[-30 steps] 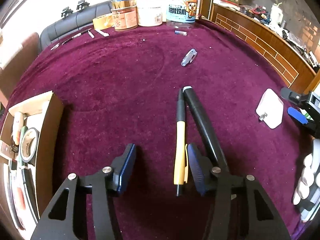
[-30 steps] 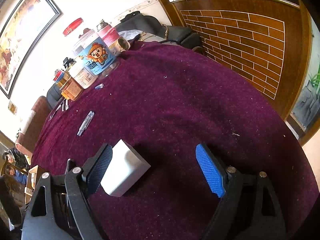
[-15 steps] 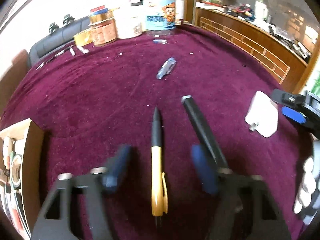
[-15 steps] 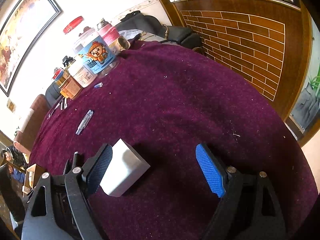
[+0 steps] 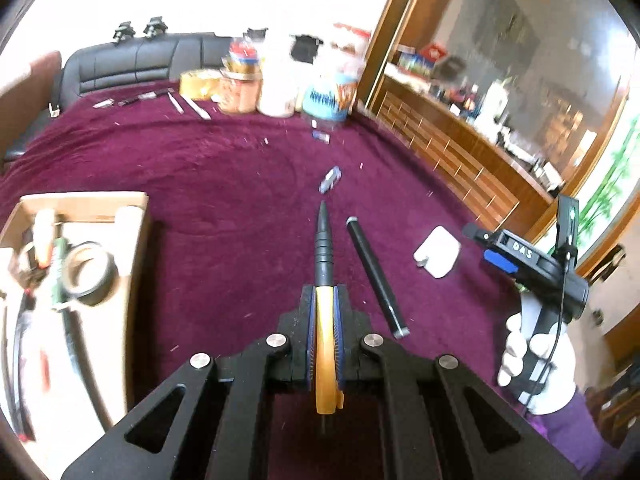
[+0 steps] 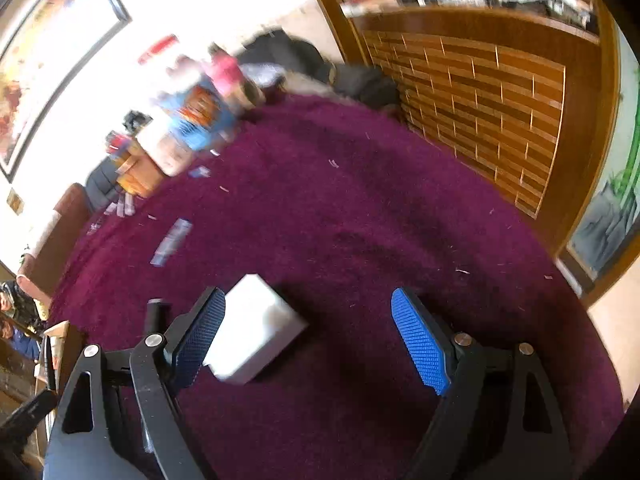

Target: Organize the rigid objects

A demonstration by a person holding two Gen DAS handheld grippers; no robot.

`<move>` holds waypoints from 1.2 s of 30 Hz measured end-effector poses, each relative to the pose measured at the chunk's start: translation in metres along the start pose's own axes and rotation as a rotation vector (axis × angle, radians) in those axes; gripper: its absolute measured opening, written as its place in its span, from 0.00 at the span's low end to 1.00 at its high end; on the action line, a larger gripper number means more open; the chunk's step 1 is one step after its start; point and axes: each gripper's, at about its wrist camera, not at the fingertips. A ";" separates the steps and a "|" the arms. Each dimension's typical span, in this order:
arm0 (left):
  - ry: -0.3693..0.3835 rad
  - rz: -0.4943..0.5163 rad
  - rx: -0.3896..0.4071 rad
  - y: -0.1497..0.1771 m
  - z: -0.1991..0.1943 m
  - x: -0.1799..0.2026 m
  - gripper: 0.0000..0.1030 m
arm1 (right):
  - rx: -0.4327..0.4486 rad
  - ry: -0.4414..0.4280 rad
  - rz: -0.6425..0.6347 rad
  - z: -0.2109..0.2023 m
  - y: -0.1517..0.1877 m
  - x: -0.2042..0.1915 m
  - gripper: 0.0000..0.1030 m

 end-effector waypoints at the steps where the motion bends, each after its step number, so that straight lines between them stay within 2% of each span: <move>1: 0.011 -0.004 0.019 0.005 -0.012 -0.004 0.06 | 0.008 -0.032 -0.027 -0.010 0.005 -0.011 0.83; 3: 0.035 -0.022 0.053 0.013 -0.033 -0.015 0.06 | -0.006 -0.067 -0.121 -0.017 0.013 -0.039 0.83; 5: 0.057 -0.045 0.085 0.022 -0.052 -0.027 0.06 | -0.067 -0.095 -0.222 -0.010 0.022 -0.066 0.83; 9: 0.063 -0.099 0.138 0.037 -0.081 -0.050 0.06 | -0.168 -0.065 -0.320 0.023 0.034 -0.102 0.83; 15: -0.010 -0.170 0.169 0.062 -0.110 -0.088 0.06 | -0.300 0.052 -0.375 0.076 0.044 -0.127 0.48; 17: -0.029 -0.203 0.168 0.069 -0.113 -0.104 0.06 | -0.276 0.088 -0.398 0.076 0.047 -0.128 0.39; 20: -0.061 -0.256 0.154 0.081 -0.110 -0.125 0.06 | -0.267 0.136 -0.424 0.074 0.052 -0.129 0.18; 22: -0.072 -0.287 0.138 0.087 -0.105 -0.136 0.06 | -0.270 0.129 -0.418 0.070 0.052 -0.124 0.13; 28: -0.086 -0.372 0.070 0.100 -0.083 -0.163 0.06 | -0.282 0.043 -0.365 0.054 0.050 -0.122 0.12; 36: -0.080 -0.417 -0.028 0.096 -0.052 -0.187 0.06 | -0.294 -0.143 -0.371 0.023 0.057 -0.161 0.12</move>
Point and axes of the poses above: each gripper's, at about its wrist camera, not at the fingertips, and z roughly the way its jaws point, x to its right, y to its underside, and after that the axes turned 9 degrees about -x, right-handed
